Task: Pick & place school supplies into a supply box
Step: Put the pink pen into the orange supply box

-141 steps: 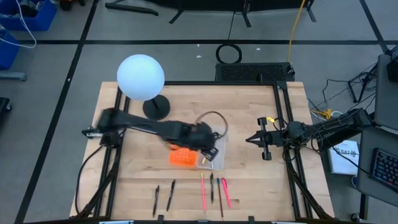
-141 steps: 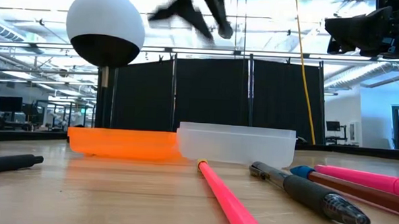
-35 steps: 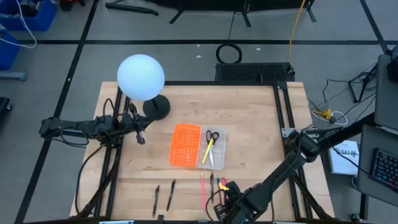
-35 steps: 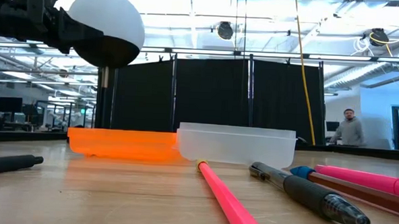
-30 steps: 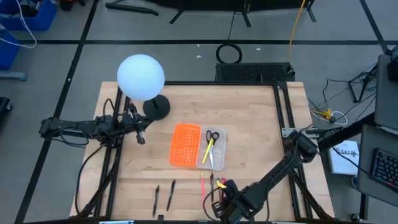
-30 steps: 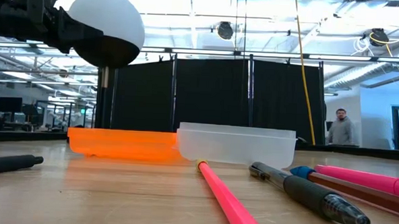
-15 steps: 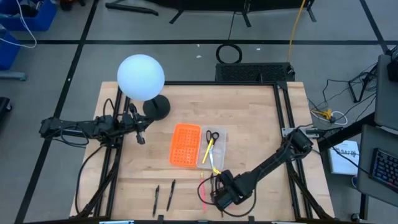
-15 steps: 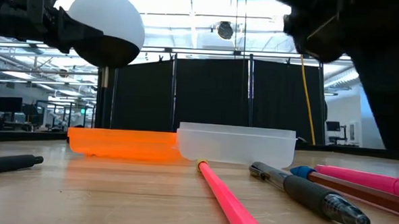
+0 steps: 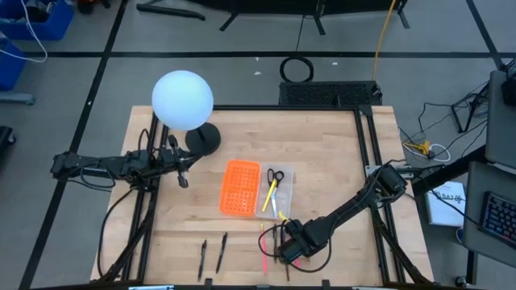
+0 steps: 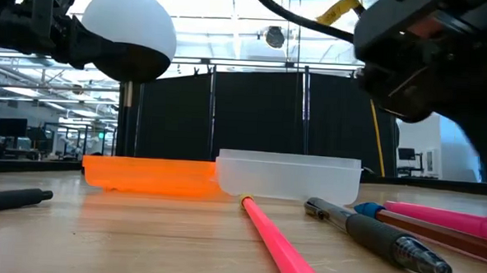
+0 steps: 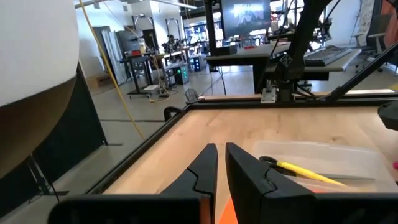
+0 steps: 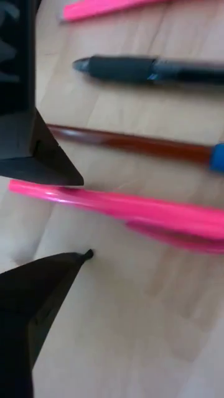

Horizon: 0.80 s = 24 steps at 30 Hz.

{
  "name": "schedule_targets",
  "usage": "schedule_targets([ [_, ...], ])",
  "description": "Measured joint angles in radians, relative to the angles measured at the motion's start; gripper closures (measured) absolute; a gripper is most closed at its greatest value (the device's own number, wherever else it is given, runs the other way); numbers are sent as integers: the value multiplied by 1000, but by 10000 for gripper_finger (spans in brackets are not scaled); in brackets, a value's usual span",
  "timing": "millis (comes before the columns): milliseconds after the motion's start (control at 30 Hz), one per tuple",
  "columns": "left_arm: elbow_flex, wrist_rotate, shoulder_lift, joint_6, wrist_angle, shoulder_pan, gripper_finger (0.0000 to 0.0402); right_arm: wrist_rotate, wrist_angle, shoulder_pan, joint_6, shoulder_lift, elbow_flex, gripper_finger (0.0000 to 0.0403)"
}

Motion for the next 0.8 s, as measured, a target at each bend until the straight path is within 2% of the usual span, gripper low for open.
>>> schedule_targets([
  [300, 0, 0, 0, 0, -21, 0, 360, -20, -21, 1, -4, 1, -95, 295],
  [567, 0, 0, 0, -22, -87, 0, 360, -16, -7, 0, -89, -5, -144, 381],
  [800, 0, 2, 0, -39, -95, 0, 360, -7, 51, -6, -130, -14, -151, 382],
])
